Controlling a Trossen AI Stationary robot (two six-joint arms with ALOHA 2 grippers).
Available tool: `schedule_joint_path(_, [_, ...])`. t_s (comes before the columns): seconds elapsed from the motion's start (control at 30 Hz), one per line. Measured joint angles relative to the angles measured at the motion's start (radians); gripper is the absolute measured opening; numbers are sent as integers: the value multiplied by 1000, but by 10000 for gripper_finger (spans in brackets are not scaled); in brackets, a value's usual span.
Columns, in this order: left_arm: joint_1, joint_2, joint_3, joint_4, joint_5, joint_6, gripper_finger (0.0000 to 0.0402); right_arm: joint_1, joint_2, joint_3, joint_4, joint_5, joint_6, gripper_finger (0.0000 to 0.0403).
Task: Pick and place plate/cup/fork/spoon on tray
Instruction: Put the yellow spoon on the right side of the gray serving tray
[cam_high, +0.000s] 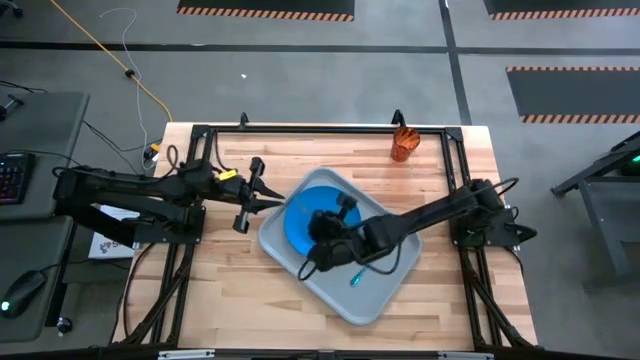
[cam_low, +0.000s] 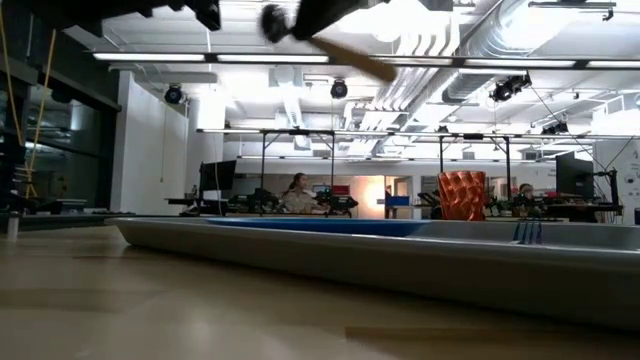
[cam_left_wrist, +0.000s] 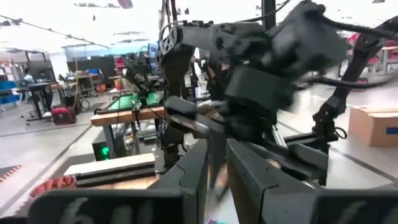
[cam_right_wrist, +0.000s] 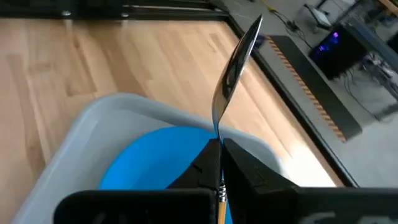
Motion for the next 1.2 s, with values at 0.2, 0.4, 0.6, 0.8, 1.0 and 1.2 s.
schedule_joint_path(0.2, [12, -184, -20, -135, -75, 23, 47, 20, -85, -91, -30, -8, 75, 0])
schedule_joint_path(0.4, [12, -254, -167, 83, -235, 26, 47, -8, -192, -401, 493, -183, -96, 0])
schedule_joint_path(0.6, [15, -219, -244, 165, -347, 23, 47, -88, -272, -617, 1165, -419, -389, 0])
schedule_joint_path(0.8, [37, -137, -224, 169, -241, -42, 78, -144, -276, -649, 1394, -596, -506, 0])
schedule_joint_path(1.0, [39, -5, -185, 170, -125, -118, 156, -151, -275, -650, 1394, -604, -532, 0])
schedule_joint_path(1.2, [5, 150, -122, 176, -88, -134, 230, -151, -275, -650, 1416, -607, -554, 0])
